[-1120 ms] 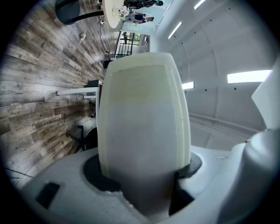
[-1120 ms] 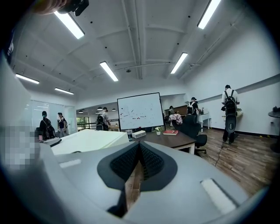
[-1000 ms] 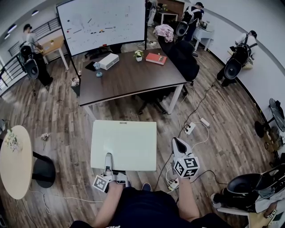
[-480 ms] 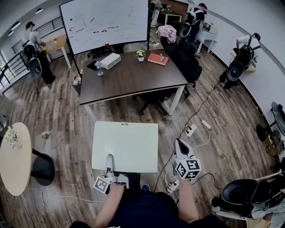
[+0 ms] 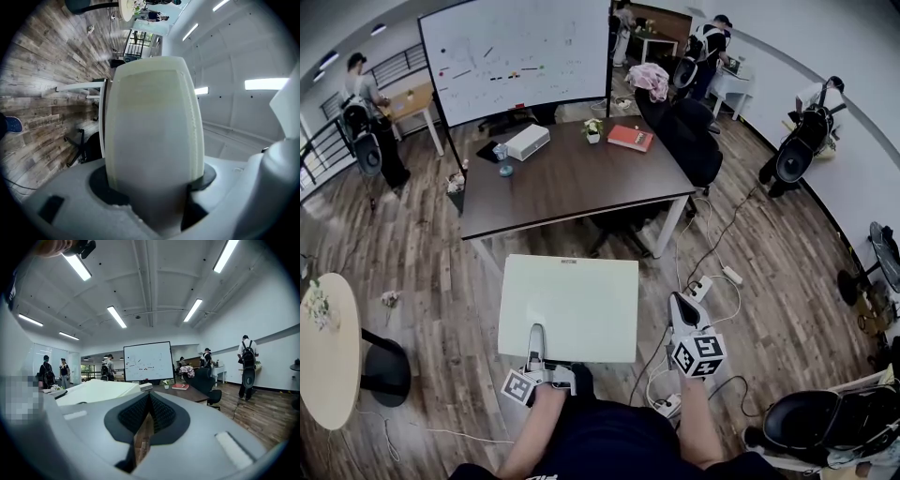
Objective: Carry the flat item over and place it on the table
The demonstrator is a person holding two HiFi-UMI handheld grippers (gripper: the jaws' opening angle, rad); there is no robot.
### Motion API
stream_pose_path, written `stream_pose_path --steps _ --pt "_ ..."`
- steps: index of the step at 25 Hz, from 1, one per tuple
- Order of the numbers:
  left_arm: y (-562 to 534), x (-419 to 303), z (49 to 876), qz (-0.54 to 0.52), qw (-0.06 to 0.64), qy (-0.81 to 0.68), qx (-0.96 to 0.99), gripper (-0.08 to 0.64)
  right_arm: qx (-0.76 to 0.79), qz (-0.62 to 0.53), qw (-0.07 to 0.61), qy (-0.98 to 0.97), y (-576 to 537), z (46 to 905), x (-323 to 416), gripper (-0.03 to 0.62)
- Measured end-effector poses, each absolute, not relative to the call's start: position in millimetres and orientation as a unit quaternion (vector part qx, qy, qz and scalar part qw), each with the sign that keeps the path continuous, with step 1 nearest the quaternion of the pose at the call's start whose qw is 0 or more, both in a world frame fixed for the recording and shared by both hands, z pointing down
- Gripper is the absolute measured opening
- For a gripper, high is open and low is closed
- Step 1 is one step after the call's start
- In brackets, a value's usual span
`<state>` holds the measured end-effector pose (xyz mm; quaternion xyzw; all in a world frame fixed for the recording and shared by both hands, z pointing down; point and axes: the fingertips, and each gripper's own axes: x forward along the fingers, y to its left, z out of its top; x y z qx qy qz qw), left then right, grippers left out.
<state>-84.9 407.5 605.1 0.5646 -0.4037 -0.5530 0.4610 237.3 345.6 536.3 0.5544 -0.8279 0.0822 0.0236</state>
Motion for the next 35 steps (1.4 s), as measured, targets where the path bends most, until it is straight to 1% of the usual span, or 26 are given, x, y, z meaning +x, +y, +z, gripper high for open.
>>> stream_pose_path --steps 9,24,28,35 --pt "320 -98 605 -0.559 0.463 -0.404 0.556 0.299 0.553 0.084 0.042 -0.828 259 535 222 0.008" --pt "204 -144 605 -0.551 0.486 -0.402 0.546 0.298 0.570 0.104 0.048 -0.814 147 533 177 0.008" --pt "175 -157 608 -0.549 0.491 -0.400 0.545 0.298 0.573 0.114 0.039 -0.811 122 533 164 0.008" --pt "126 -186 604 -0.553 0.489 -0.394 0.547 0.298 0.576 0.106 0.040 -0.809 77 525 135 0.008"
